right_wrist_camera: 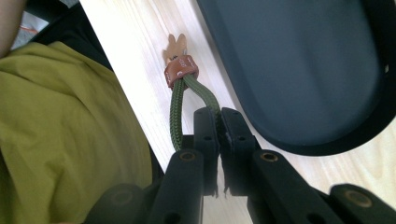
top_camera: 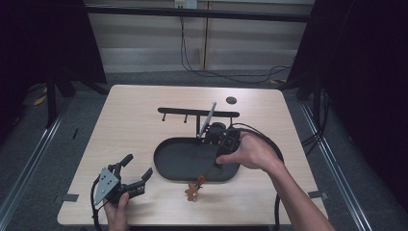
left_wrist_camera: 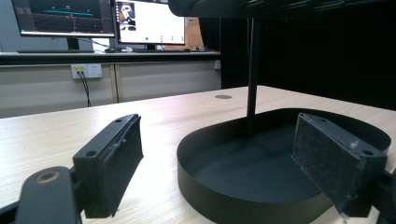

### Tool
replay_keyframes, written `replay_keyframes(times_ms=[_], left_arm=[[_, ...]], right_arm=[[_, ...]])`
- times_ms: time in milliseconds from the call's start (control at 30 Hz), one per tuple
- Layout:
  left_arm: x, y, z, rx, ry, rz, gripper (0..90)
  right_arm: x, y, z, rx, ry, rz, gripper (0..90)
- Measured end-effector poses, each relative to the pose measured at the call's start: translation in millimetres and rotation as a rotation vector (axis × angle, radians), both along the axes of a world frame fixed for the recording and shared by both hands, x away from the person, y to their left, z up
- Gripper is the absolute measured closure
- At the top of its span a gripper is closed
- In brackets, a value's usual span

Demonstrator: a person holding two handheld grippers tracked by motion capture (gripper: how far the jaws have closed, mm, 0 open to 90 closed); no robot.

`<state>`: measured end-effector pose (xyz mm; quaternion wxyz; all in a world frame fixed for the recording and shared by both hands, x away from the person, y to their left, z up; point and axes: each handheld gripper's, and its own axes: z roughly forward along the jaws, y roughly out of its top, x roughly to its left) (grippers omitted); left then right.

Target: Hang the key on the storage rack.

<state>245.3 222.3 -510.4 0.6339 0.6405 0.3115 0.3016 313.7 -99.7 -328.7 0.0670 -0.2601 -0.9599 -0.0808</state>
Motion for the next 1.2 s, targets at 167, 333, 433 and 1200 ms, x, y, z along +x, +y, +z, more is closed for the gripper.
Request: replay_keyframes(times_ms=[167, 333, 433, 1200], left_arm=[[0.0, 0.0, 0.0, 0.0, 0.0, 0.001, 15.7], [0.0, 0.0, 0.0, 0.0, 0.0, 0.0, 15.7], [0.0, 0.0, 0.0, 0.0, 0.0, 0.001, 15.7], [0.0, -0.1, 0.1, 0.002, 0.002, 0.017, 15.7]], right_arm=[[2.1, 1.4, 10.4, 0.008, -0.006, 0.013, 85.7], [9.0, 3.4, 23.0, 0.009, -0.015, 0.013, 85.7], [11.7, 5.3, 28.2, 0.004, -0.017, 0.01, 85.7], [43.1, 17.9, 56.9, 0.017, -0.039, 0.015, 85.7]])
